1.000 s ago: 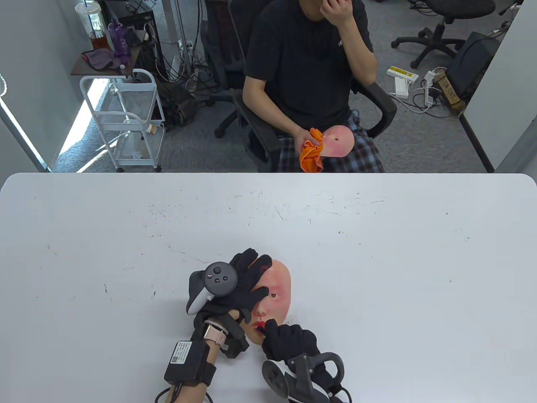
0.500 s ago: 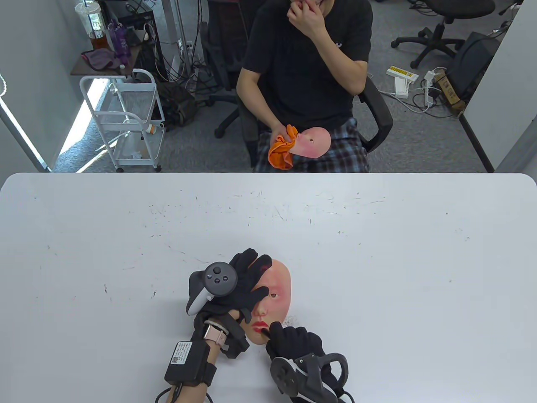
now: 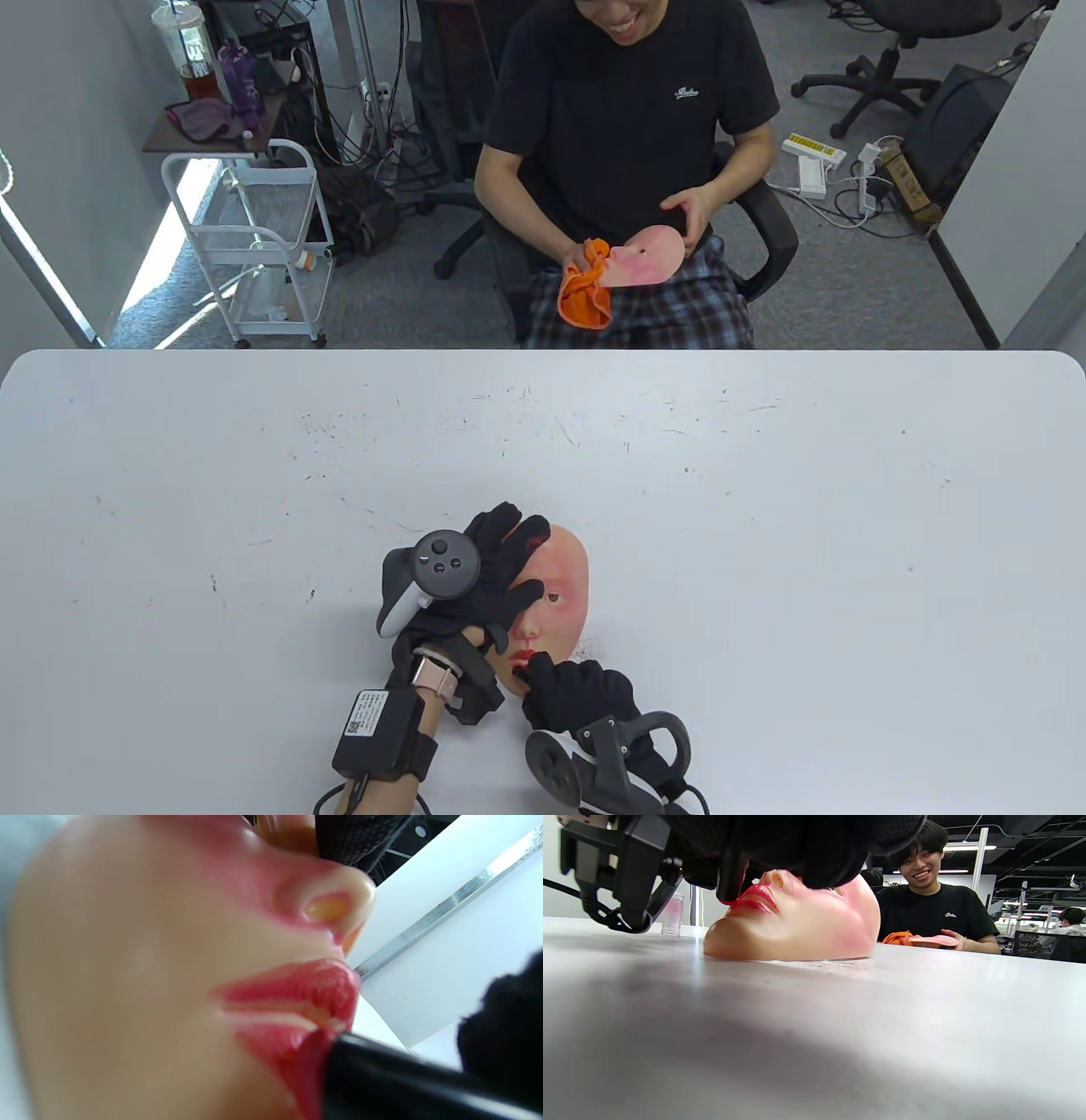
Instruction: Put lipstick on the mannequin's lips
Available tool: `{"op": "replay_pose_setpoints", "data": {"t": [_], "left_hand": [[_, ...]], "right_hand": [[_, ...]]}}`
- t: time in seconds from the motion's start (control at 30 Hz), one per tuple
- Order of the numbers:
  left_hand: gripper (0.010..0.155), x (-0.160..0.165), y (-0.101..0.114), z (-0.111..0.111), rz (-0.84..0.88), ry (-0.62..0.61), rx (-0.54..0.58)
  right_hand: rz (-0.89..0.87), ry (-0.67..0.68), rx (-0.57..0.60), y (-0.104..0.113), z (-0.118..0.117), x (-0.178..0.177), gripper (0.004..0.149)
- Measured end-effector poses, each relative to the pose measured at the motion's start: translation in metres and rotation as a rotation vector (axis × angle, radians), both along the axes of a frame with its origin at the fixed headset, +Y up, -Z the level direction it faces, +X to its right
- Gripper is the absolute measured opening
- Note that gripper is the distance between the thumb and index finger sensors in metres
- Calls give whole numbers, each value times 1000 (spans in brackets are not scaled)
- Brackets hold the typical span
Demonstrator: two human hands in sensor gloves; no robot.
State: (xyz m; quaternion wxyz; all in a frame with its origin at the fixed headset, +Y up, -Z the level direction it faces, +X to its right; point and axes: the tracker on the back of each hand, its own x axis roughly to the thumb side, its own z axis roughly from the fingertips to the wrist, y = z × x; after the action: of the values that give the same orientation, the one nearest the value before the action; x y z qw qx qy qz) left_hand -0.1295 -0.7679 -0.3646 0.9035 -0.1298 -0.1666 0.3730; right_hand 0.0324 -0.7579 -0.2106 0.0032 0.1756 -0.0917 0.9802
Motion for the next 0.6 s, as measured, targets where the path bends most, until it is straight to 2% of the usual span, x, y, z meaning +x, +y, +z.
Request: {"op": "replay_pose_setpoints", "data": {"t": [0.2,0.43,0.6], "left_hand": [[76,0,0,0,1,0,-1],[76,0,0,0,0,0,-4],[76,0,-1,0,3,1,-1]], "right_hand": [[-12,-48,2,1,-2,15,50],[-35,-74,-6,-1,-5,16,51],[-73,-78,-63,-3,-7,21,51]]}}
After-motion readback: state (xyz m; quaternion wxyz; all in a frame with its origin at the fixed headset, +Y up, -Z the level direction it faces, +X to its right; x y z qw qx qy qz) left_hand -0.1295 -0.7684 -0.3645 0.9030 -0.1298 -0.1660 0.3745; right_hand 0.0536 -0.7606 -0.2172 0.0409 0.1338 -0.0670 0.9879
